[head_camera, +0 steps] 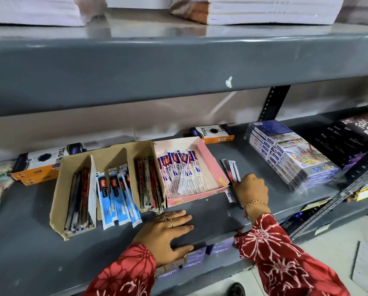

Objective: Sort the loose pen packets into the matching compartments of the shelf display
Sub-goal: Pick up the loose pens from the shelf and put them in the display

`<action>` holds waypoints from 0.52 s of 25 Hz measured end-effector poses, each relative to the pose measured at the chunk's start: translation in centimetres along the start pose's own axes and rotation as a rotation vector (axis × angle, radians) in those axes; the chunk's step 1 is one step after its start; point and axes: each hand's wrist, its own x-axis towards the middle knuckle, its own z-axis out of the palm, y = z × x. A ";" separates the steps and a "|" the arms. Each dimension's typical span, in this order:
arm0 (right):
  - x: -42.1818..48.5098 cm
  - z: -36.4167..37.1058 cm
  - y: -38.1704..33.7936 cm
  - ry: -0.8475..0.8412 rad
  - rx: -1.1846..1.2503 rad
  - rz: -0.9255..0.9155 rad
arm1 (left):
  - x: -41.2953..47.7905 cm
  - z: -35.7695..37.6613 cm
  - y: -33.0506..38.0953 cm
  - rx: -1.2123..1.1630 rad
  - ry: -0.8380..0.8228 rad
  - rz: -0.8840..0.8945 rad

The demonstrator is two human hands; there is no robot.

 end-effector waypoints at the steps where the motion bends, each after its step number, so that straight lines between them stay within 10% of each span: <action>1: 0.0 0.0 0.0 0.009 0.003 0.000 | 0.0 0.0 0.1 0.002 -0.002 -0.006; 13: 0.7 -2.1 1.4 0.052 0.612 0.055 | 0.1 -0.7 0.6 -0.018 -0.080 -0.037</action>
